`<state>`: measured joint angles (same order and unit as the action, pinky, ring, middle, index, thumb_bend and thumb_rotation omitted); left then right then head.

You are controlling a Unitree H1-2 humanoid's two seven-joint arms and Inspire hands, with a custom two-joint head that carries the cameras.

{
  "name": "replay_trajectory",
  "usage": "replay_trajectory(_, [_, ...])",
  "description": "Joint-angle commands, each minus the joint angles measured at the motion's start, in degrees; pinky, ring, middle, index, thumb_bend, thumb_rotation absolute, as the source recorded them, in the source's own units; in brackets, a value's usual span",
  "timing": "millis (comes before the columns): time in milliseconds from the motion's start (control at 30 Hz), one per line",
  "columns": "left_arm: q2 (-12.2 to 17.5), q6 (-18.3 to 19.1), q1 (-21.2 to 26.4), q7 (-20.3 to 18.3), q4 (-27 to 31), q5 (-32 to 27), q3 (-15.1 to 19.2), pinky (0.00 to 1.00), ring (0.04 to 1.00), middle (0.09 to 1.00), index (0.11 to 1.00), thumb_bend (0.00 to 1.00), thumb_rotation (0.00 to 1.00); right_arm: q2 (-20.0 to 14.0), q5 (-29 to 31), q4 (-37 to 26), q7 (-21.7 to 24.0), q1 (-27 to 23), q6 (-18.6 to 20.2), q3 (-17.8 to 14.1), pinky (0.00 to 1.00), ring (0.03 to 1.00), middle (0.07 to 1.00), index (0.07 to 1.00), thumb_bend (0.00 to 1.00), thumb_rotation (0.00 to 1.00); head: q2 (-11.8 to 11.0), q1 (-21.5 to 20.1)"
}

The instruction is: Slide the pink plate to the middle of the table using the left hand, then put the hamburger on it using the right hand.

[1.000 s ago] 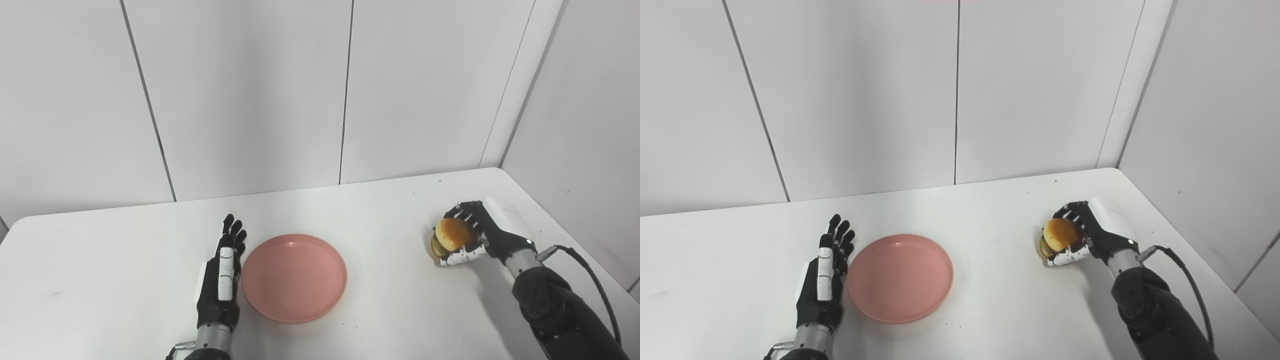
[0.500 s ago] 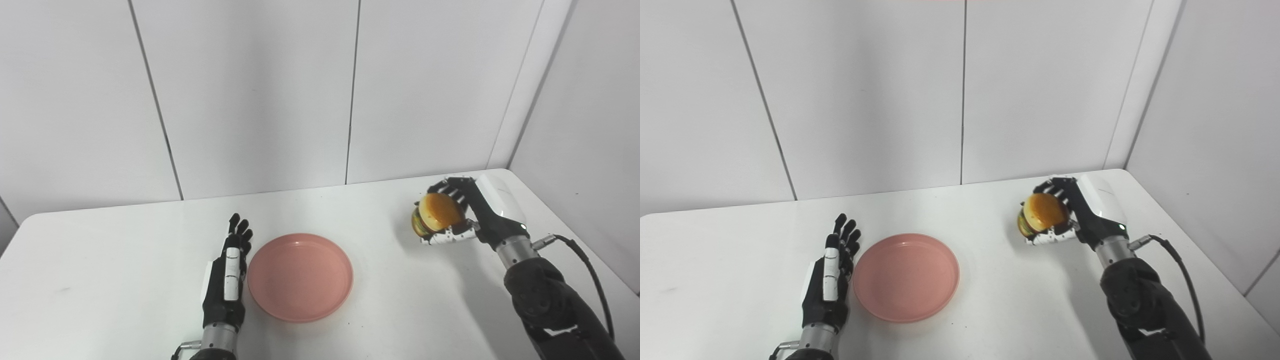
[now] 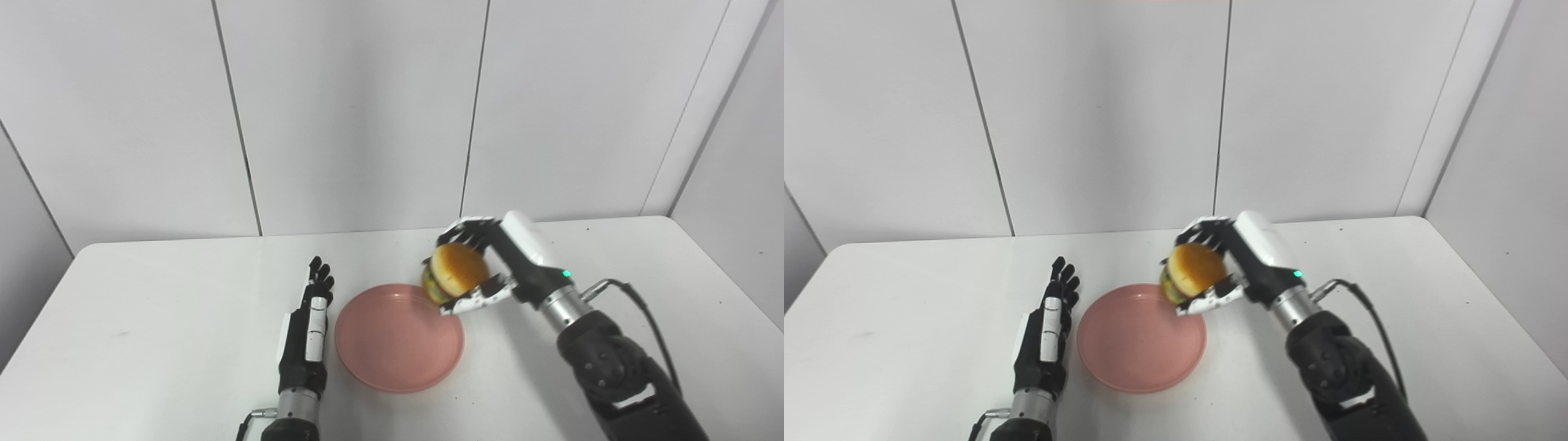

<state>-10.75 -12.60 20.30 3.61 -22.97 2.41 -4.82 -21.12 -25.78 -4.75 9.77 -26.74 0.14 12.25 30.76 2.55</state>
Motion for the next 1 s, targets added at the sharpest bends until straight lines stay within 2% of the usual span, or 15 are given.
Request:
replay_trajectory(0, [-0.8, -0.6, -3.0, 1.6, -2.2, 1.6, -0.4, 0.99, 0.983, 0.994, 0.992, 0.68, 1.0, 1.2, -1.0, -2.4, 1.0, -3.0, -1.0, 1.2, 0.4, 0.432, 0.474, 0.516, 0.52, 0.0, 0.0, 1.1])
replay_trajectory(100, [-1.5, -1.5, -2.8, 2.3, -2.9, 1.8, -0.4, 0.99, 0.983, 0.994, 0.997, 0.67, 1.0, 2.0, -0.9, -1.9, 2.1, -2.5, -1.5, 2.2, 0.35, 0.405, 0.485, 0.522, 0.51, 0.0, 0.0, 2.4])
replay_trajectory(200, [-2.1, -2.1, -2.5, 3.1, -3.7, 1.9, -0.3, 1.0, 0.984, 0.997, 1.0, 0.68, 1.0, 2.7, -0.9, 0.2, 2.8, -2.4, -3.0, 3.1, 0.33, 0.395, 0.487, 0.526, 0.51, 0.0, -0.1, 3.5])
replay_trajectory(367, [-2.1, -0.3, -2.5, 3.3, -2.8, 2.6, -1.1, 1.0, 0.994, 1.0, 1.0, 0.67, 1.0, 2.8, -2.3, 3.7, 3.2, -2.9, -4.9, 4.9, 0.28, 0.372, 0.478, 0.535, 0.51, 0.0, -0.2, 4.3])
replay_trajectory(667, [-2.3, -0.3, -2.8, 2.9, -2.8, 1.4, -1.1, 1.0, 1.0, 1.0, 1.0, 0.68, 1.0, 3.8, -5.9, 12.3, 1.2, -4.5, -9.5, 7.3, 0.3, 0.371, 0.475, 0.54, 0.51, 0.0, -0.1, 4.9])
replay_trajectory(900, [-2.3, -1.4, -3.1, 3.0, -3.2, 1.4, -1.1, 1.0, 0.996, 1.0, 1.0, 0.67, 1.0, 4.5, -9.7, 15.0, -1.8, -4.7, -9.9, 7.7, 0.3, 0.377, 0.489, 0.543, 0.51, 0.0, -0.4, 4.9])
replay_trajectory(967, [-2.2, -1.7, -3.2, 2.1, -3.2, 0.4, -1.0, 1.0, 1.0, 1.0, 1.0, 0.66, 1.0, 4.7, -10.4, 14.5, -2.0, -4.3, -9.4, 7.7, 0.35, 0.398, 0.512, 0.539, 0.51, 0.0, -0.4, 4.7])
